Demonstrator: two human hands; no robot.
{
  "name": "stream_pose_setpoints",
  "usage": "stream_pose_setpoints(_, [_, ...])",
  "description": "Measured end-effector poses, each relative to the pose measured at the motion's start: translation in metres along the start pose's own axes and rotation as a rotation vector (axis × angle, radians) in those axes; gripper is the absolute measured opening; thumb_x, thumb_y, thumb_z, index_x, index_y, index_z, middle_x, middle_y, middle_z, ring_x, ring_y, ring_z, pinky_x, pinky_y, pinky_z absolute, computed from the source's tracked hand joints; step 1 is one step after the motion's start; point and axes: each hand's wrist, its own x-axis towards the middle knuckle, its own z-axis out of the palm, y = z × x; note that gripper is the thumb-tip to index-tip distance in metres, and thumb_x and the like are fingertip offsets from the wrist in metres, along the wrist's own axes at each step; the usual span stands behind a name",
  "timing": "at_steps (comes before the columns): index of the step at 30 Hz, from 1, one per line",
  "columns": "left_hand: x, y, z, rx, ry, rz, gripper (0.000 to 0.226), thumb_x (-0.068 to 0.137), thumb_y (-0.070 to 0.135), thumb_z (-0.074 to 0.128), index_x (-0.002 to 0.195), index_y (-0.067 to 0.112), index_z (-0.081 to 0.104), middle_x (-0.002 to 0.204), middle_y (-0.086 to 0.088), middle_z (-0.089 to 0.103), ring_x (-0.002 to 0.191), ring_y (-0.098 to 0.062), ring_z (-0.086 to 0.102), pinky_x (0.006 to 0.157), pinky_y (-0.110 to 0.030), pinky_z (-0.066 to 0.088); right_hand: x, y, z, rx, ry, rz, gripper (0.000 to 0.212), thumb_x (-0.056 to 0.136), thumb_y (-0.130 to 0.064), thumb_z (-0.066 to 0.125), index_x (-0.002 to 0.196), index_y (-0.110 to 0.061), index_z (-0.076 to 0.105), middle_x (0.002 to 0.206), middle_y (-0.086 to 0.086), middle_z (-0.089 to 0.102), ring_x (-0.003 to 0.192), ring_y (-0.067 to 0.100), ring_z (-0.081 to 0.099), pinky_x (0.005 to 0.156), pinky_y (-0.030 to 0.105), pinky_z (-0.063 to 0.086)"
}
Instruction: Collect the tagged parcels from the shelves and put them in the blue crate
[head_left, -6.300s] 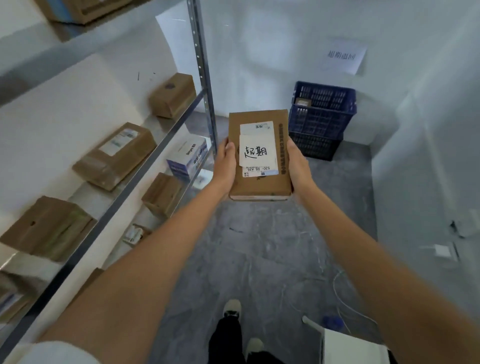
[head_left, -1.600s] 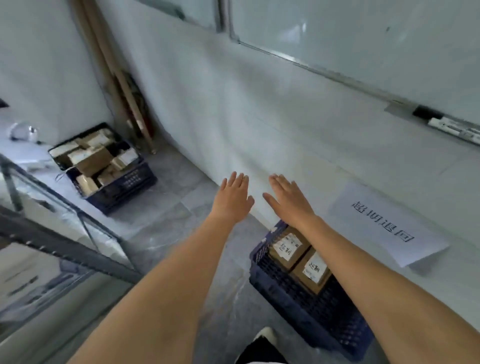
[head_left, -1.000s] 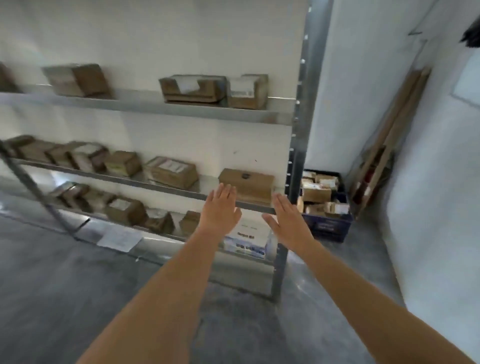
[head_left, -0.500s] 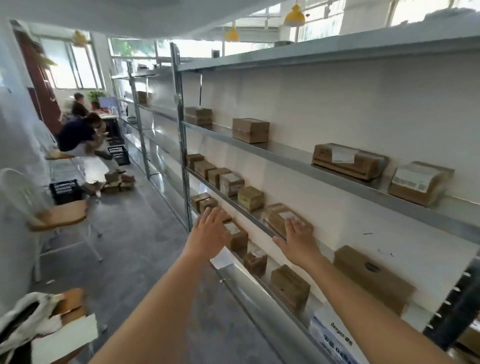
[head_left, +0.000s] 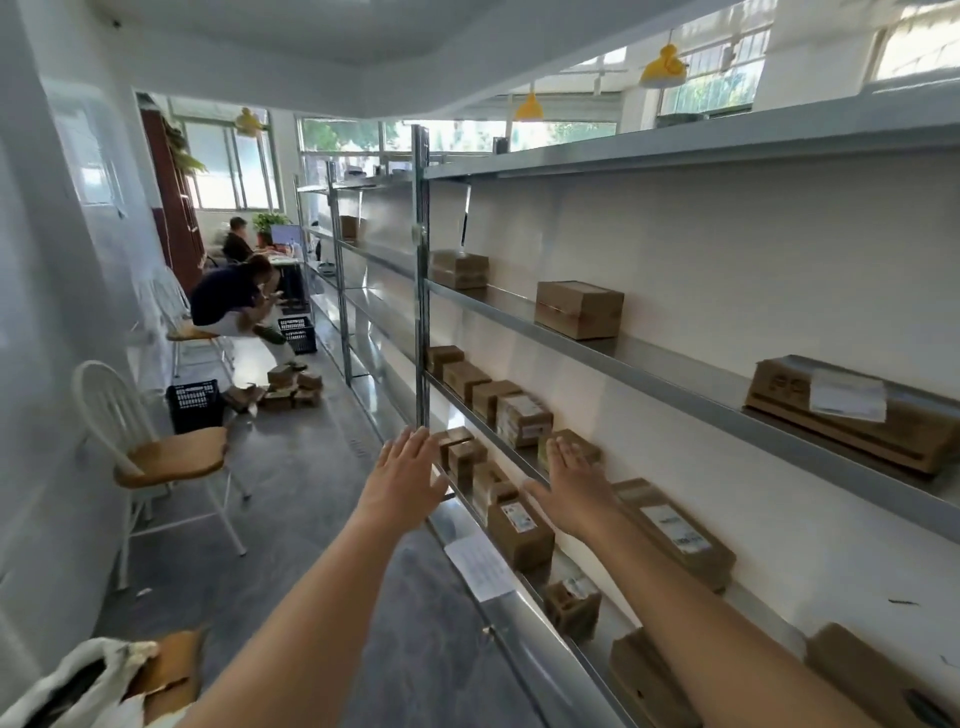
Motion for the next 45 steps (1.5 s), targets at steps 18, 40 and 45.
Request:
stream_pose_setpoints(18, [0.226, -0.095, 0.023, 0.010, 0.006, -0.135, 0.068, 0.099, 0.046, 0.034, 0.154, 0.016, 0.007, 0.162, -0.003, 0.004, 0.149, -0.019, -0.004, 0.122, -0.038, -0.001, 0.289, -0.039, -0.013, 0.007, 0.049, -0.121, 0.072, 0.102, -0.048, 0.032, 0.157, -0.011, 0.003, 0.165, 0.007, 0.002, 0.152, 0.028, 0.000, 0.121, 0.046, 0.007])
stream_pose_setpoints(40, [0.510, -0.302, 0.043, 0.033, -0.032, -0.087, 0.066, 0.100, 0.049, 0.026, 0.154, 0.014, 0.011, 0.162, -0.003, 0.008, 0.149, -0.019, 0.000, 0.122, -0.039, 0.001, 0.603, -0.137, 0.028, -0.008, 0.048, -0.071, 0.072, 0.102, -0.049, 0.031, 0.157, -0.011, 0.002, 0.165, 0.007, 0.000, 0.152, 0.025, -0.002, 0.121, 0.046, 0.004])
stream_pose_setpoints(45, [0.603, -0.320, 0.061, 0.046, -0.022, -0.047, 0.065, 0.101, 0.047, 0.028, 0.154, 0.014, 0.011, 0.162, -0.004, 0.009, 0.149, -0.020, 0.000, 0.122, -0.040, 0.003, 0.695, -0.126, 0.019, -0.091, 0.097, -0.051, 0.073, 0.102, -0.049, 0.032, 0.157, -0.012, 0.002, 0.165, 0.009, 0.001, 0.152, 0.027, 0.001, 0.121, 0.045, 0.008])
